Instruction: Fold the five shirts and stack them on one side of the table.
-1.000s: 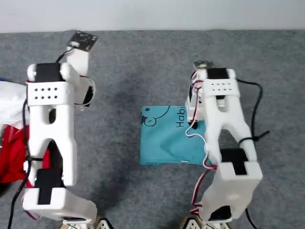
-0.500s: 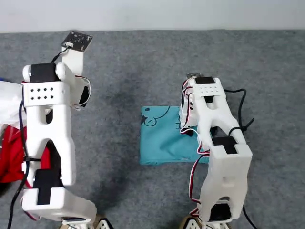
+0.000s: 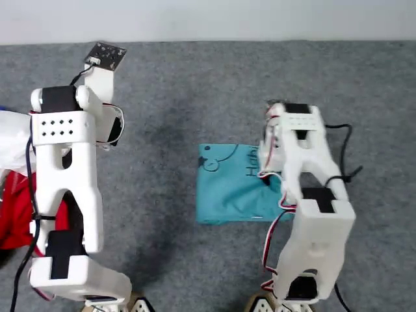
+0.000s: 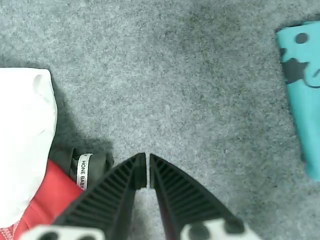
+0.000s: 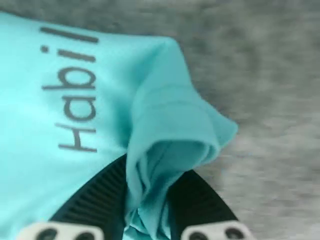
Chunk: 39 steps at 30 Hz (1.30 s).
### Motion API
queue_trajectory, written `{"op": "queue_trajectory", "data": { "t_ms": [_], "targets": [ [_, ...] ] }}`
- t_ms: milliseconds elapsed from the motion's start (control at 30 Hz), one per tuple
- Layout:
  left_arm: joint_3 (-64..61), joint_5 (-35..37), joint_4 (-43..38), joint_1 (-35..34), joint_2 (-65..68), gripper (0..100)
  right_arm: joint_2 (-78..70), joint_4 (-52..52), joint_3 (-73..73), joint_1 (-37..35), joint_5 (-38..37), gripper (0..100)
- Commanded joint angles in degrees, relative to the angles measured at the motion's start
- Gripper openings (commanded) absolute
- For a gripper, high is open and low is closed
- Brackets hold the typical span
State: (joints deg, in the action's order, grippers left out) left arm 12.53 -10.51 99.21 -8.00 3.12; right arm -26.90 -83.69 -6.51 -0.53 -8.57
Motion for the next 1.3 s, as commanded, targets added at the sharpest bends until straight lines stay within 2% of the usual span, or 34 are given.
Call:
{"op": "queue_trajectory", "data": {
  "t_ms": [0, 133, 233, 367, 500, 567, 633, 733, 867, 1000, 1100, 1267],
  "targets": [
    [0.1, -0.6, 1.1, -0.4, -3.0, 3, 8.0, 2.9, -2.9, 4.4, -15.7, 1.0],
    [0.1, -0.3, 1.1, -0.1, -3.0, 3, 5.2, 6.7, -8.3, 5.0, -33.5, 1.0],
    [0.1, -0.3, 1.1, -0.1, -3.0, 3, -0.2, 7.2, -14.4, 2.9, -42.7, 1.0],
    [0.1, -0.3, 1.1, -0.1, -3.0, 3, -7.2, 7.0, -23.2, 0.0, -46.7, 1.0],
    [0.0, -0.3, 1.1, -0.1, -3.0, 3, -13.9, 8.4, -30.5, -1.1, -46.9, 1.9],
    [0.0, -0.3, 1.1, -0.1, -3.0, 3, -16.5, 7.0, -34.7, -0.8, -45.8, 7.6],
    [0.0, -0.3, 1.1, -0.1, -3.0, 3, -17.3, 3.6, -39.2, -0.1, -40.4, 17.4],
    [-0.1, -0.3, 1.2, -0.1, -3.0, 3, -17.4, 0.0, -45.7, 0.8, -25.0, 27.9],
    [-2.9, -0.4, 1.2, -0.1, -3.1, 3, -17.5, -8.9, -53.0, 0.7, -7.7, 28.4],
    [-5.2, -0.4, 1.2, -0.2, -3.5, 3, -17.5, -19.4, -57.1, -0.4, 6.2, 28.4],
    [-5.2, -0.4, 1.2, -0.2, -3.5, 3, -17.2, -19.2, -56.0, -0.6, 17.8, 28.4],
    [-5.2, -0.4, 1.1, -0.1, -3.4, 3, -15.3, -19.5, -54.1, -0.9, 26.8, 28.7]
  ]
}}
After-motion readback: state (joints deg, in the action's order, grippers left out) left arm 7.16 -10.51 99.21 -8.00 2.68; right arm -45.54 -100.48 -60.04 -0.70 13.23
